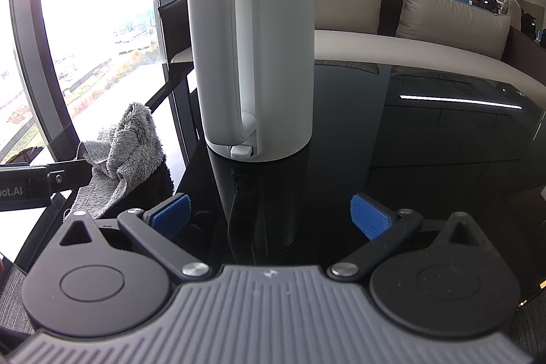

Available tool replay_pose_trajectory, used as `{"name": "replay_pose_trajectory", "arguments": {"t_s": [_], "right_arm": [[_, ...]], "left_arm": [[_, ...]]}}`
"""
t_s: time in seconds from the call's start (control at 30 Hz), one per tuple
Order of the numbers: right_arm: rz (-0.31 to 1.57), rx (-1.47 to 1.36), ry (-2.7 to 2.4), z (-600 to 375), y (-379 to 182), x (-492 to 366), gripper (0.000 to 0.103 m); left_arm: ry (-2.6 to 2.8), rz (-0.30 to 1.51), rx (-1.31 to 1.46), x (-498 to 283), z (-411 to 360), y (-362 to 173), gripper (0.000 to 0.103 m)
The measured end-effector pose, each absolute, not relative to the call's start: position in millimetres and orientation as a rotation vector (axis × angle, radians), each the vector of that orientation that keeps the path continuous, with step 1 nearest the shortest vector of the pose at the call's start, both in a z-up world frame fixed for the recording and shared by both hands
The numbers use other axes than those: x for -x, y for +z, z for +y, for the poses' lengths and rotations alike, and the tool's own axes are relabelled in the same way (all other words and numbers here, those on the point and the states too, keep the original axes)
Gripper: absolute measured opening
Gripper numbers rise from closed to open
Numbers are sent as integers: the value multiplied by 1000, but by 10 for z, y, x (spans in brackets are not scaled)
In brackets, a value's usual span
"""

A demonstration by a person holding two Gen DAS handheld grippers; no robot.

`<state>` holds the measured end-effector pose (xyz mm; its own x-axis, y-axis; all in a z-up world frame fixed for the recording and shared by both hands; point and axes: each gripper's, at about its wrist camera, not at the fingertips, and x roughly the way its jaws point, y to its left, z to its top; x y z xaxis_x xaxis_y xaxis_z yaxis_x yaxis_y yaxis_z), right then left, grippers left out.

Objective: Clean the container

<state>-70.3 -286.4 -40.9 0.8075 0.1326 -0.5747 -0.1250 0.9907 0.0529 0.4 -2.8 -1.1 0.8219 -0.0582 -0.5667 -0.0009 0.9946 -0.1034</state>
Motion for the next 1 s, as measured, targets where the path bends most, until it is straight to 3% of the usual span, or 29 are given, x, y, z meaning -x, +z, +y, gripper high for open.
{"name": "replay_pose_trajectory", "arguments": {"t_s": [1.0], "right_arm": [[617, -10, 133, -2858, -408, 705, 102]], "left_arm": [[-33, 606, 100, 0, -24, -17, 102]]}}
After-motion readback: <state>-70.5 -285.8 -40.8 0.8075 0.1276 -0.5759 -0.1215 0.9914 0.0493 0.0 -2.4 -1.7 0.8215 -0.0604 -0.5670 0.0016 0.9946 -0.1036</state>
